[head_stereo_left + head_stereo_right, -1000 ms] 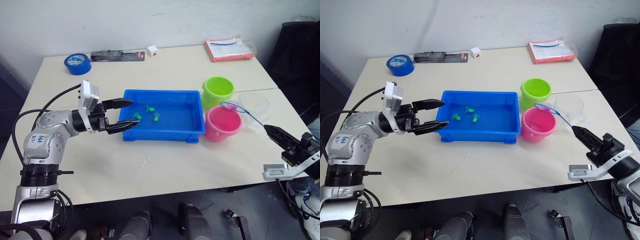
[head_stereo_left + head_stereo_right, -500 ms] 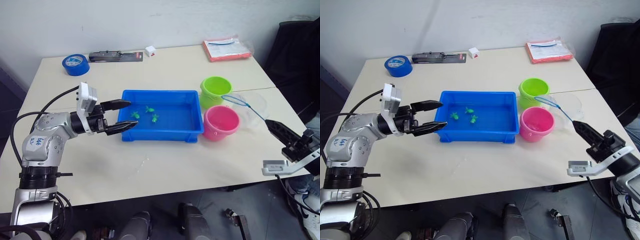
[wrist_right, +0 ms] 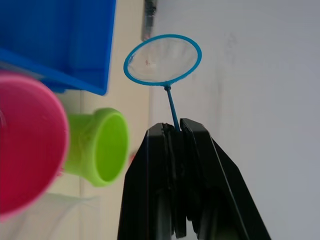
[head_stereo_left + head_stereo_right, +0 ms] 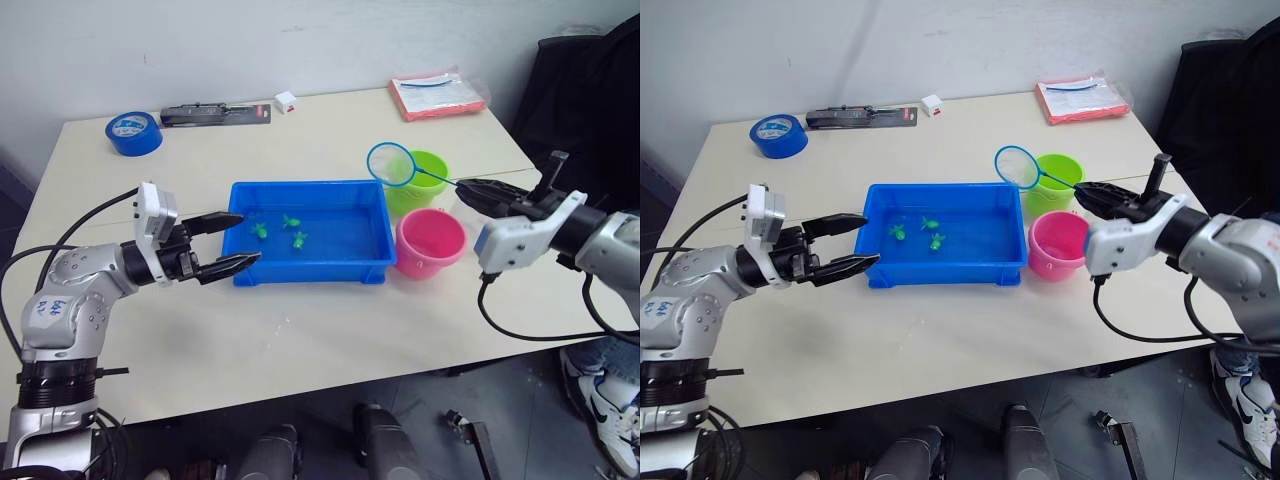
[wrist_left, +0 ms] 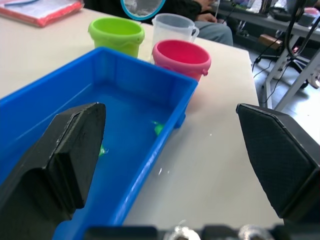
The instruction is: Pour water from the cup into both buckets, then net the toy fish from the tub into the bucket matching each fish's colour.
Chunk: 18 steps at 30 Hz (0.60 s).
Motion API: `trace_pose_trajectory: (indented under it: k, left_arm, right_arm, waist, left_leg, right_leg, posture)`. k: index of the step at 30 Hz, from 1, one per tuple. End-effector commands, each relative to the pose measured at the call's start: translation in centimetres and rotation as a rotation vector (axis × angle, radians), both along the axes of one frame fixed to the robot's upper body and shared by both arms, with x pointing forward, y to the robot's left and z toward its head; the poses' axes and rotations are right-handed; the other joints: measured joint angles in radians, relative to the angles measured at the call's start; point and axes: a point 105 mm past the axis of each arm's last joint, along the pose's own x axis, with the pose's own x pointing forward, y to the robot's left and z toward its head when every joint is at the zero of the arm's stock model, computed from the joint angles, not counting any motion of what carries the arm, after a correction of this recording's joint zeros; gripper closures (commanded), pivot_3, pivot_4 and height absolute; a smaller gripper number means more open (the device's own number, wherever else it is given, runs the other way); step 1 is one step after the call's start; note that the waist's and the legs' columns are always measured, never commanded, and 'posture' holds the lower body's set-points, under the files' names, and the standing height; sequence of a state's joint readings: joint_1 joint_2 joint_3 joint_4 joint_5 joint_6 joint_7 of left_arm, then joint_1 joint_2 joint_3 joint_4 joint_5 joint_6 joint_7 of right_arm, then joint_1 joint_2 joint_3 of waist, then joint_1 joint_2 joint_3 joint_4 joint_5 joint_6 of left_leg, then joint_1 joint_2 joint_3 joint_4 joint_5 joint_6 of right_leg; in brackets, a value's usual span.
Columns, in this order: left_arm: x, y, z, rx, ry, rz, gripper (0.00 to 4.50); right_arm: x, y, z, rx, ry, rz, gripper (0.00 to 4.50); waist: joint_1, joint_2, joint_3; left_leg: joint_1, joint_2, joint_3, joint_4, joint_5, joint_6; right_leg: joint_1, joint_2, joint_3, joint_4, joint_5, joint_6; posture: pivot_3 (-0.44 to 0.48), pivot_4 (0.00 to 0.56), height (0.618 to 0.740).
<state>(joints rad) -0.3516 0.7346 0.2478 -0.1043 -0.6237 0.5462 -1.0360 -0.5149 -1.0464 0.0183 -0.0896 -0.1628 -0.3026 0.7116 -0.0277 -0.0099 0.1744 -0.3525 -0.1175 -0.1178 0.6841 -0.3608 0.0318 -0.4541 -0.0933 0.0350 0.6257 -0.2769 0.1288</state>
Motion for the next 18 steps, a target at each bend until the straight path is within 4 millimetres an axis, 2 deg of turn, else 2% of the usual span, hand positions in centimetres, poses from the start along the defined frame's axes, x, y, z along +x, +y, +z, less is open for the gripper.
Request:
trace_pose_trajectory:
  k: [1, 4, 8, 11, 18]
  left_arm:
    - [-1.1, 1.2, 1.0, 0.020, -0.017, 0.030, 0.00]
    - [-1.6, 2.0, 0.9, 0.027, 0.001, 0.054, 0.00]
    - [-2.1, 1.7, 0.8, 0.030, -0.002, 0.060, 0.00]
    - [-2.2, 1.5, 0.9, 0.024, -0.005, 0.062, 0.00]
    - [-2.2, 0.9, 0.9, 0.011, -0.010, 0.057, 0.00]
  right_arm:
    - [0.3, 1.3, 1.1, 0.100, 0.193, 0.009, 3.71]
    - [0.7, 2.2, 1.2, 0.130, 0.334, 0.014, 3.71]
    - [1.1, 3.0, -0.1, 0.090, 0.508, -0.010, 3.71]
    - [1.7, 3.4, -0.2, 0.058, 0.525, -0.021, 3.71]
    - [4.2, 4.3, -1.4, -0.192, 0.428, -0.025, 3.71]
  waist:
    - [0.000, 0.000, 0.000]
    - [0.002, 0.001, 0.000]
    - [0.009, 0.001, 0.000]
    - [0.018, 0.001, 0.000]
    - [0.023, 0.001, 0.000]
  left_leg:
    - [0.000, 0.000, 0.000, 0.000, 0.000, 0.000]
    - [0.000, 0.000, -0.001, 0.000, 0.000, -0.001]
    - [-0.001, 0.000, -0.002, 0.000, 0.000, -0.001]
    - [-0.001, 0.000, -0.002, 0.000, 0.000, 0.000]
    - [-0.003, 0.000, 0.002, 0.000, -0.001, -0.001]
  right_leg:
    - [0.000, 0.000, 0.000, 0.001, 0.000, 0.000]
    - [0.000, 0.000, -0.001, 0.001, 0.000, 0.000]
    - [0.000, 0.000, -0.002, 0.001, 0.000, -0.001]
    - [0.000, 0.000, -0.002, 0.001, 0.000, -0.001]
    - [-0.006, -0.001, -0.002, 0.002, 0.000, -0.001]
  posture:
    - [0.000, 0.150, 0.740]
    - [0.000, 0.150, 0.740]
    - [0.000, 0.150, 0.740]
    - [0.000, 0.150, 0.740]
    - [0.000, 0.150, 0.740]
